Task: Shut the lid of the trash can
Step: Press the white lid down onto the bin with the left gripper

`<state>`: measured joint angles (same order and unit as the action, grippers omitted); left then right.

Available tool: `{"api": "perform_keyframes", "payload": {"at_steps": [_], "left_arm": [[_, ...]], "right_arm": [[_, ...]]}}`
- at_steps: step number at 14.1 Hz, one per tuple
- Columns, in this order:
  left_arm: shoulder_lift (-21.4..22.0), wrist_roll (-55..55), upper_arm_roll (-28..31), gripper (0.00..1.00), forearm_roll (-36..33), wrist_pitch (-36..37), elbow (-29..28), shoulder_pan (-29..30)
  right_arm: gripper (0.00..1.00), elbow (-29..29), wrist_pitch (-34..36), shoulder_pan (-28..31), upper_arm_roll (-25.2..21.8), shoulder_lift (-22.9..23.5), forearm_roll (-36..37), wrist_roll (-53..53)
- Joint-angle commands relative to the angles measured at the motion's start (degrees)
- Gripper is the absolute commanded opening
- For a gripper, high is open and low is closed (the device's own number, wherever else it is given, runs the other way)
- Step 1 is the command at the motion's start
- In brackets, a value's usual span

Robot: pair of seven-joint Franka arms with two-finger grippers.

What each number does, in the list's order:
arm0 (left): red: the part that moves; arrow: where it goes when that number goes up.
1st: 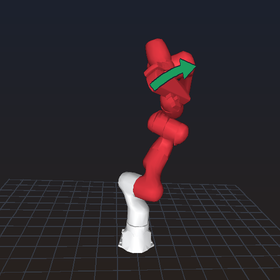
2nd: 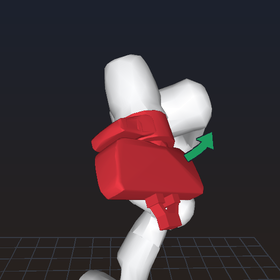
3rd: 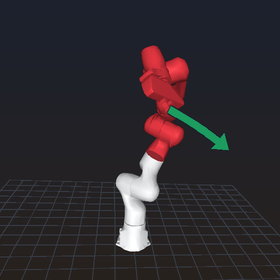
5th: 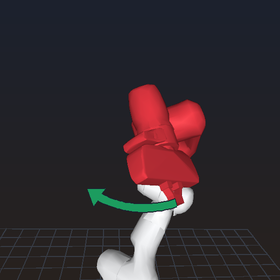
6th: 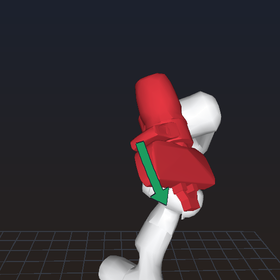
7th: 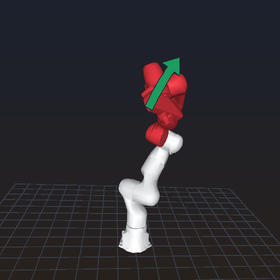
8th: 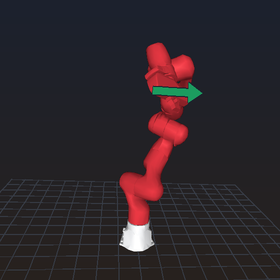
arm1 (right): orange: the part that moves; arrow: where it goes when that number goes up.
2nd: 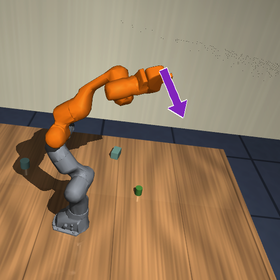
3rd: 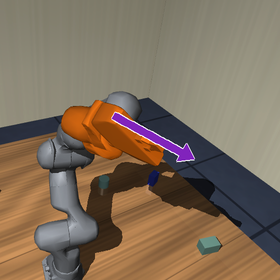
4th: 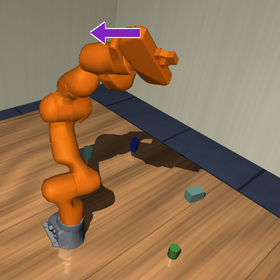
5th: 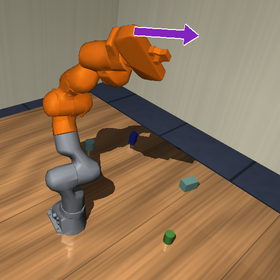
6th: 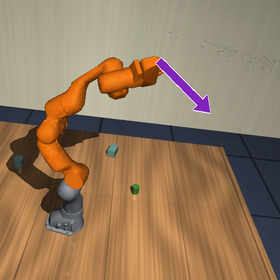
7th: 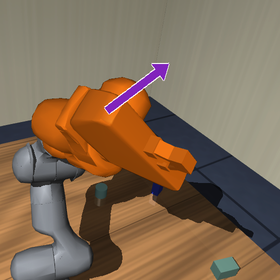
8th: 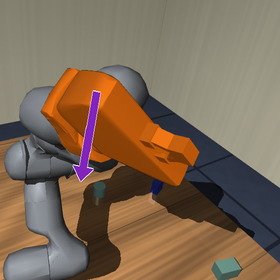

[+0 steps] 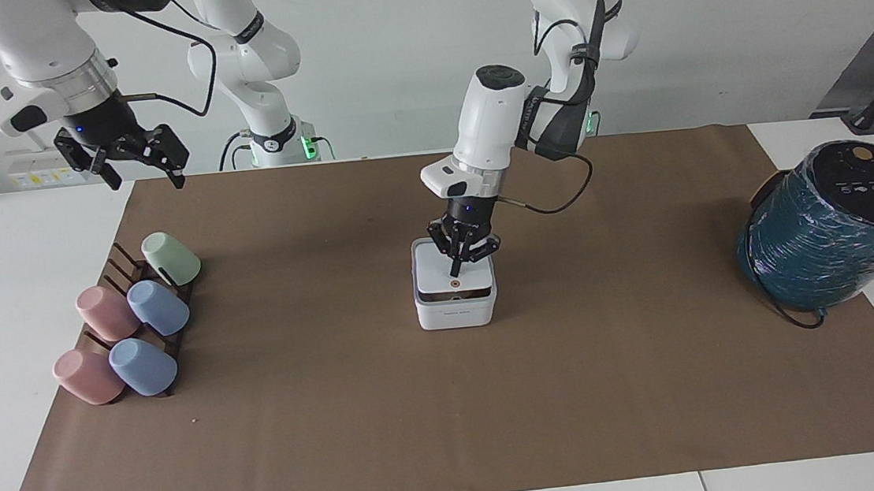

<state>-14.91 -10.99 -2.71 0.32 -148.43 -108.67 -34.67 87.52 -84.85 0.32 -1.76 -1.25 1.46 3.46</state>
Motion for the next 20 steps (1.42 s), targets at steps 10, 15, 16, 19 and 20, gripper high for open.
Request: {"api": "perform_keyframes", "payload": {"at_steps": [10, 15, 16, 19, 20], "left_arm": [[-5.7, -0.7, 0.4, 0.00, -0.9, -0.9, 5.0, 0.8], [-5.6, -0.8, 0.4, 0.00, -0.9, 0.1, 5.0, 0.9], [-5.6, -0.8, 0.4, 0.00, -1.0, 0.2, 5.0, 0.9], [-5.0, -0.7, 0.4, 0.00, -1.2, 4.5, 4.3, 0.3], [-5.0, -0.6, 0.4, 0.00, -1.4, 6.0, 4.8, 0.3]], "right_arm": [[1.00, 1.8, -0.1, 0.1, 0.3, -1.5, 0.3, -0.7], [1.00, 1.8, -0.2, 0.1, 0.3, -1.5, 0.3, -0.7], [1.00, 1.8, -0.1, 0.1, 0.3, -1.5, 0.3, -0.7], [1.00, 1.8, -0.2, 0.1, 0.3, -1.5, 0.3, -0.7], [1.00, 1.8, -0.2, 0.1, 0.3, -1.5, 0.3, -0.7]]}}
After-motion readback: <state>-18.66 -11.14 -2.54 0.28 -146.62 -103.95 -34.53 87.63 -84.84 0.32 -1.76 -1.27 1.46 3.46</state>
